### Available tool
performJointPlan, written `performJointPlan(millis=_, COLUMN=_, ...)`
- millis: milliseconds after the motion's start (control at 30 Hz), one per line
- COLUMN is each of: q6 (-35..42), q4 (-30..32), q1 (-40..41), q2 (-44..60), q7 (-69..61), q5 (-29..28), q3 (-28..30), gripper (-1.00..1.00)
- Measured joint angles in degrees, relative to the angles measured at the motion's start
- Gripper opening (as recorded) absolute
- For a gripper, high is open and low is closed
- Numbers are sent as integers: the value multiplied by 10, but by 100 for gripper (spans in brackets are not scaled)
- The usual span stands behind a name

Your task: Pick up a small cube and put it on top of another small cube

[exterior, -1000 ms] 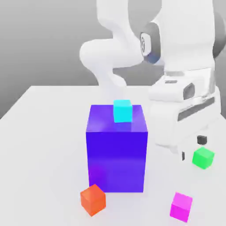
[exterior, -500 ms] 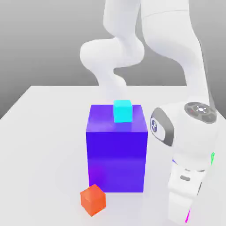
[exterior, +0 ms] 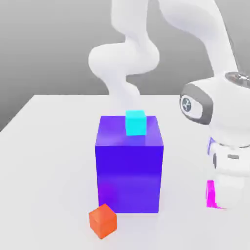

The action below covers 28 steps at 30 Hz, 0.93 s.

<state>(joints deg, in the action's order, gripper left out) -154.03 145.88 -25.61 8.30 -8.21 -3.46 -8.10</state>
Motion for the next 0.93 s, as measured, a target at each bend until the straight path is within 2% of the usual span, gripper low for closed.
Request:
performJointPlan(millis=167, q6=9, q4=48, q1=-52, q2=-57, q7=-130, q5=14, q3=-53, gripper=-100)
performJointPlan(millis=333, q6=10, q4=93, q1=-117, q2=-105, q7=-264, q5=47, q3=-77, gripper=-100)
performJointPlan(millis=500, q6=-71, q4=95, q1=-121, q2=-22, q7=-238, q5=-12, q3=-61, gripper=-100)
performJointPlan(millis=533, q6=-89, q4=94, q1=-128, q2=-3, q7=-226, q5=-28, q3=-51, gripper=100)
performJointPlan(millis=767, q6=-93, q4=93, q1=-129, q2=1, q7=-224, q5=-31, q3=-49, gripper=100)
performJointPlan(millis=933, q6=-12, q4=99, q1=-133, q2=-88, q7=-273, q5=37, q3=-61, gripper=100)
